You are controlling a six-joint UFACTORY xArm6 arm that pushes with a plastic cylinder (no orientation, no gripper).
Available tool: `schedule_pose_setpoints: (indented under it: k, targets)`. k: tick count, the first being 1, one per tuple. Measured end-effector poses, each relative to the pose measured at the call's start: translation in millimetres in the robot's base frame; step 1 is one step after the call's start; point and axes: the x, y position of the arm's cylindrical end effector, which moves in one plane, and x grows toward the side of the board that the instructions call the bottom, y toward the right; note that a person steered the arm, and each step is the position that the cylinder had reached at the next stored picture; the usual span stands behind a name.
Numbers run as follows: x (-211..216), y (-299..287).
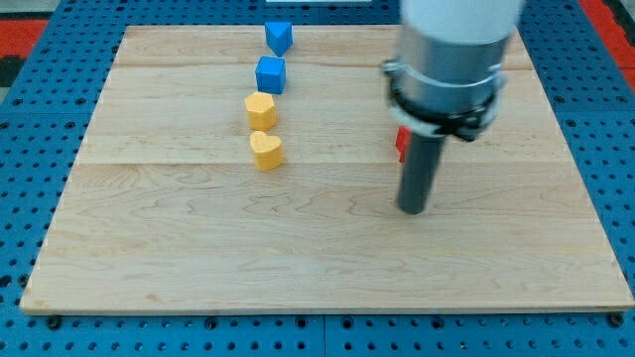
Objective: Push green circle and green star slightly left
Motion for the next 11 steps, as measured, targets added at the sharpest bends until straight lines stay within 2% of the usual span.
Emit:
schedule_pose_setpoints:
  k: [2, 3, 6, 7, 8, 9, 10, 11]
  targets:
    - [-81, 80]
    - [-119, 90]
    - [-125, 94]
    - [-149, 94]
    - [-182, 91]
    - [-196, 65]
    - [-200, 1]
    - [-207, -5]
